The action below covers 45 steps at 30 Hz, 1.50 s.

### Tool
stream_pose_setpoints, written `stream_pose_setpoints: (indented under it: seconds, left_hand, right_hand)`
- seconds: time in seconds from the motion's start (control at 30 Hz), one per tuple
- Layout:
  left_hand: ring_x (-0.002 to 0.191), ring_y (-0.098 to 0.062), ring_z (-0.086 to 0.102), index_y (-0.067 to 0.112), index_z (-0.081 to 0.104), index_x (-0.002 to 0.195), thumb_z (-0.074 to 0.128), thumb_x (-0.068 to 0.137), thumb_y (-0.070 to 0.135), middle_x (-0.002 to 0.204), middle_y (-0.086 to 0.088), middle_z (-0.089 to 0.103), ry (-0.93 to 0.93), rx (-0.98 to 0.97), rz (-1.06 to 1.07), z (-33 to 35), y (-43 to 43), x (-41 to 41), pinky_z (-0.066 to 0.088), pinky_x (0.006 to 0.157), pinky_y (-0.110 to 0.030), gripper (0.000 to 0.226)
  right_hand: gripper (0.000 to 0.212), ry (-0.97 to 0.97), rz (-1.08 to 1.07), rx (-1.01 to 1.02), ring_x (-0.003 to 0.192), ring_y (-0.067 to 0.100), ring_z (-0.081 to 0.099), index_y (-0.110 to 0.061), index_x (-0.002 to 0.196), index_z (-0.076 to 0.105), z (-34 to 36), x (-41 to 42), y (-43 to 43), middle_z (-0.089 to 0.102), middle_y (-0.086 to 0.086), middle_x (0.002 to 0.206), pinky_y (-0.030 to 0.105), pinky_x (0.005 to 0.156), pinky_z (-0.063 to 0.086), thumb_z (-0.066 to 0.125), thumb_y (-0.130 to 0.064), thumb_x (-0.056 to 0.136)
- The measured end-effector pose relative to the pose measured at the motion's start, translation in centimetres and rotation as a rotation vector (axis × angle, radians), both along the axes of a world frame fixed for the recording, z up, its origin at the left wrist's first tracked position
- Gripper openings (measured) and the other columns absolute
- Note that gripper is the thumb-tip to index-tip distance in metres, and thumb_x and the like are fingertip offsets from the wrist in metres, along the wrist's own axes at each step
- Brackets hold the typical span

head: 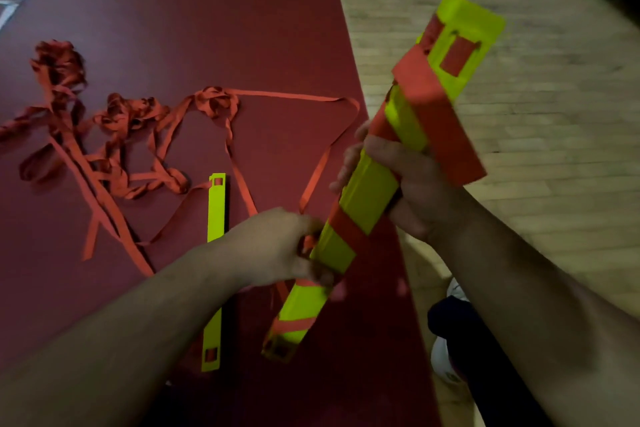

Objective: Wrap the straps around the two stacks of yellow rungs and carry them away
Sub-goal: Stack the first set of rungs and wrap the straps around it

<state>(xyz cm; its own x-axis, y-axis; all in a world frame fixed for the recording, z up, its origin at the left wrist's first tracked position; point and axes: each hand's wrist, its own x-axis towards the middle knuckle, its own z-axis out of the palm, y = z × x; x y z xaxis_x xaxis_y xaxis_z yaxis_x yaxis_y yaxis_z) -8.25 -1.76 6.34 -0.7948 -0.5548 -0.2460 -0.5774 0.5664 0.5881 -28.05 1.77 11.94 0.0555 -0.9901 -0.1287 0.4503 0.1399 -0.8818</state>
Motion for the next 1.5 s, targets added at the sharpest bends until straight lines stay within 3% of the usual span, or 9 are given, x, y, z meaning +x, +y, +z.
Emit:
stream_pose_setpoints:
  seconds: [0.27, 0.43, 0.63, 0.77, 0.87, 1.03, 1.2, 1.33, 1.5]
  left_hand:
    - [0.092, -0.023, 0.062, 0.03, 0.042, 0.095, 0.057, 0.064, 0.087, 0.087, 0.008, 0.058, -0.145, -0.277, 0.141, -1.2, 2.8, -1.6, 0.04, 0.064, -0.034, 0.066]
    - [0.092, -0.015, 0.067, 0.038, 0.053, 0.105, 0.066, 0.077, 0.065, 0.096, 0.011, 0.068, -0.005, -0.155, 0.08, -1.0, 2.1, -1.4, 0.047, 0.068, -0.031, 0.042]
    - [0.06, 0.006, 0.053, 0.047, 0.051, 0.064, 0.083, 0.077, 0.042, 0.065, 0.028, 0.056, 0.135, 0.213, -0.117, 0.9, 2.9, -1.3, 0.032, 0.058, -0.01, 0.035]
    - [0.067, 0.012, 0.055, 0.061, 0.051, 0.08, 0.081, 0.073, 0.055, 0.071, 0.033, 0.059, 0.034, 0.198, -0.111, 0.3, 2.4, -1.1, 0.035, 0.059, -0.009, 0.031]
    - [0.071, -0.001, 0.059, 0.033, 0.06, 0.1, 0.07, 0.08, 0.058, 0.08, 0.012, 0.065, -0.024, 0.174, -0.095, 0.5, 1.4, -0.7, 0.047, 0.066, -0.023, 0.034]
    - [0.055, 0.008, 0.053, 0.034, 0.05, 0.064, 0.054, 0.102, 0.02, 0.054, 0.023, 0.057, -0.07, 0.161, -0.026, 0.7, 0.4, 0.5, 0.031, 0.054, -0.008, 0.041]
    - [0.072, -0.016, 0.057, 0.032, 0.05, 0.092, 0.05, 0.095, 0.051, 0.063, 0.01, 0.048, -0.078, 0.014, 0.015, 0.6, 1.4, 0.0, 0.032, 0.062, -0.028, 0.019]
    - [0.094, -0.023, 0.065, 0.035, 0.05, 0.105, 0.033, 0.062, 0.098, 0.087, 0.007, 0.063, -0.24, -0.29, 0.164, 0.1, 3.5, -1.1, 0.044, 0.066, -0.033, 0.077]
    - [0.091, -0.021, 0.065, 0.031, 0.03, 0.089, 0.056, 0.073, 0.08, 0.096, 0.006, 0.061, -0.187, -0.47, 0.288, -1.3, 5.7, -2.4, 0.031, 0.063, -0.033, 0.058]
  right_hand:
    - [0.02, 0.218, -0.636, 0.302, 0.08, 0.021, 0.067, -0.014, 0.08, 0.068, 0.3, 0.7, -0.9, 0.065, -0.002, 0.07, 0.052, 0.088, 0.056, 0.079, -0.031, 0.083]
    - [0.029, 0.299, -0.362, 0.109, 0.075, 0.019, 0.058, -0.015, 0.086, 0.061, 0.0, 0.3, -0.9, 0.057, -0.003, 0.07, 0.04, 0.071, 0.05, 0.081, -0.029, 0.07]
    - [0.043, 0.087, 0.197, -0.098, 0.092, 0.033, 0.07, -0.011, 0.111, 0.064, 0.6, -0.5, 0.3, 0.07, 0.018, 0.103, 0.043, 0.085, 0.057, 0.082, -0.026, 0.075]
    - [0.012, 0.163, -0.056, 0.012, 0.058, 0.023, 0.068, -0.011, 0.075, 0.064, 1.3, 0.3, 0.4, 0.068, 0.01, 0.066, 0.038, 0.06, 0.058, 0.063, -0.021, 0.08]
    - [0.02, 0.193, -0.211, 0.049, 0.054, 0.022, 0.066, -0.009, 0.073, 0.061, 1.7, -0.6, -0.1, 0.066, 0.009, 0.061, 0.035, 0.055, 0.056, 0.066, -0.025, 0.082]
    - [0.025, 0.227, -0.431, 0.121, 0.061, 0.027, 0.066, -0.011, 0.076, 0.061, 1.9, -2.0, -0.5, 0.065, 0.009, 0.063, 0.04, 0.06, 0.057, 0.064, -0.026, 0.095]
    - [0.028, 0.328, -0.674, 0.142, 0.065, 0.023, 0.069, -0.019, 0.067, 0.063, 0.9, -2.6, -0.9, 0.066, 0.001, 0.063, 0.052, 0.075, 0.06, 0.08, -0.035, 0.082]
    - [0.042, 0.433, -0.742, 0.186, 0.076, 0.028, 0.074, -0.024, 0.061, 0.065, -0.1, -2.4, -1.0, 0.07, 0.0, 0.069, 0.054, 0.076, 0.06, 0.083, -0.062, 0.057]
    - [0.04, 0.296, -0.768, 0.271, 0.065, 0.016, 0.072, -0.017, 0.085, 0.066, 0.0, -2.1, -1.1, 0.069, 0.001, 0.075, 0.037, 0.064, 0.061, 0.086, -0.049, 0.071]
